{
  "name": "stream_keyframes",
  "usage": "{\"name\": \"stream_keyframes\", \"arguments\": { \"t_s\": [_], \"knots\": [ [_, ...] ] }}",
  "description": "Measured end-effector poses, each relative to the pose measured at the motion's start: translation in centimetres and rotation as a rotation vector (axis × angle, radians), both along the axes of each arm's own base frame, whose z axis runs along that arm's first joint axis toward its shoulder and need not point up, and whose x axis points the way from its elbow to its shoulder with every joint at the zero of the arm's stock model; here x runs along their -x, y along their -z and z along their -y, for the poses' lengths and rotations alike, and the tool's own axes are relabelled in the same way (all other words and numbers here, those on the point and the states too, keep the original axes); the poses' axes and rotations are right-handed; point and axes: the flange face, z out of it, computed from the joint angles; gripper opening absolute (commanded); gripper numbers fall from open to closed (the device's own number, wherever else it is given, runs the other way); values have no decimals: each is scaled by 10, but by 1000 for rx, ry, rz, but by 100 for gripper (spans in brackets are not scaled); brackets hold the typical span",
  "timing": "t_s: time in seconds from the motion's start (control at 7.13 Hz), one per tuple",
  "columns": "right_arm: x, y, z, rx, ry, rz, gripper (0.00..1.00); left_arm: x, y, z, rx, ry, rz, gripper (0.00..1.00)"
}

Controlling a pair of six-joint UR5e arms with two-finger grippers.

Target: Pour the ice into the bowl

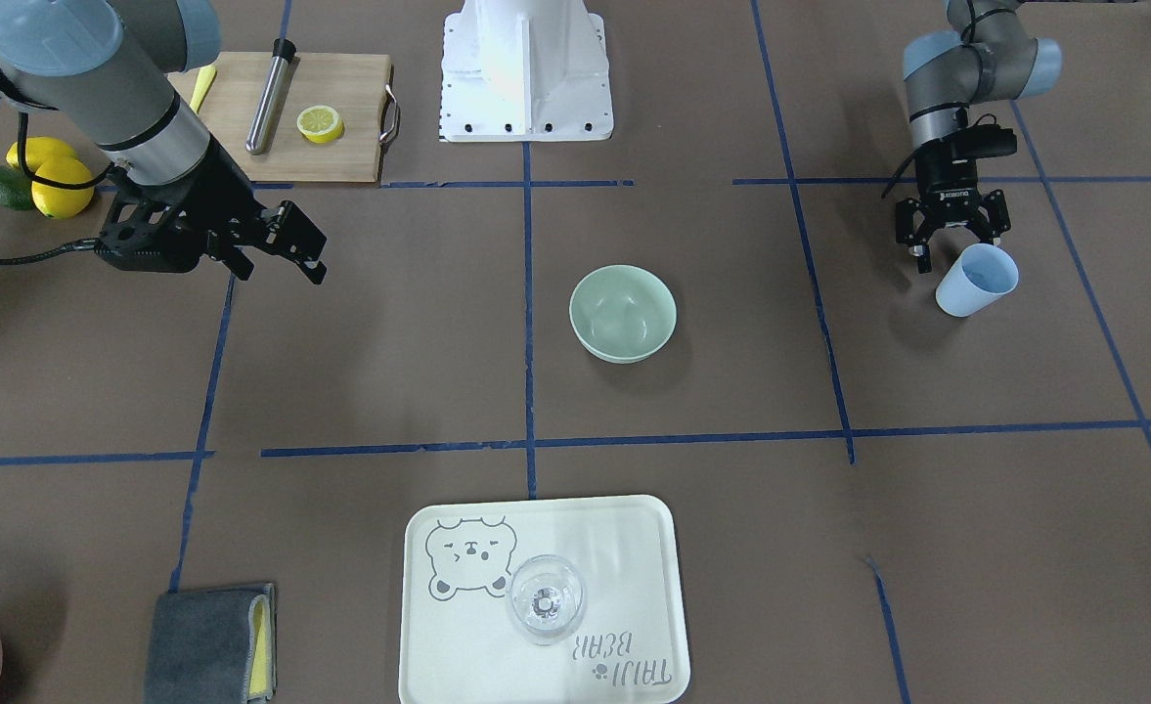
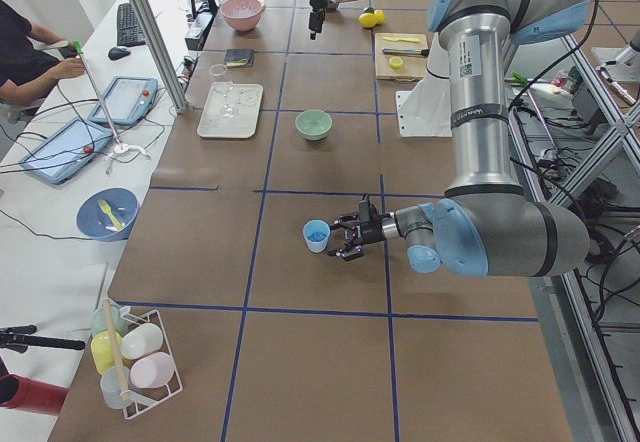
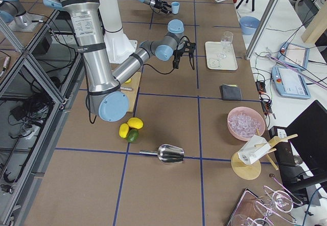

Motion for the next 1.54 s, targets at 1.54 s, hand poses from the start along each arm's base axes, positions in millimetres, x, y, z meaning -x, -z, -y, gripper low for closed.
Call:
{"name": "stream_keyframes", "arguments": {
  "t_s": [1.54],
  "knots": [
    [-3,1,-3,-2,-2,2,100,3,6,45,-6,117,-5,100]
  ]
}}
